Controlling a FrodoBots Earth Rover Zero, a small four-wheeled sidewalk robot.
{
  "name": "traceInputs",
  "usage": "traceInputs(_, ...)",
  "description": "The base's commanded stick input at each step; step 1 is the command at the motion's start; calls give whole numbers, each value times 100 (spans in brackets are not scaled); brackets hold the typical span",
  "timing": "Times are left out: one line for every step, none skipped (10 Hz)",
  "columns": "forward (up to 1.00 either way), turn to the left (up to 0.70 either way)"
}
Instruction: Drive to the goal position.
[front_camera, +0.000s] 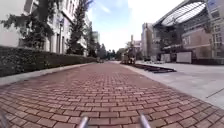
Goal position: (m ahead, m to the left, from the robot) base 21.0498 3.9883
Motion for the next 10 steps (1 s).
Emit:
traceInputs(70,13)
traceInputs(70,14)
traceInputs(70,14)
traceInputs(70,14)
traceInputs(70,14)
traceInputs(70,7)
traceInputs(70,0)
traceInputs(70,0)
traceInputs(70,0)
traceInputs(70,0)
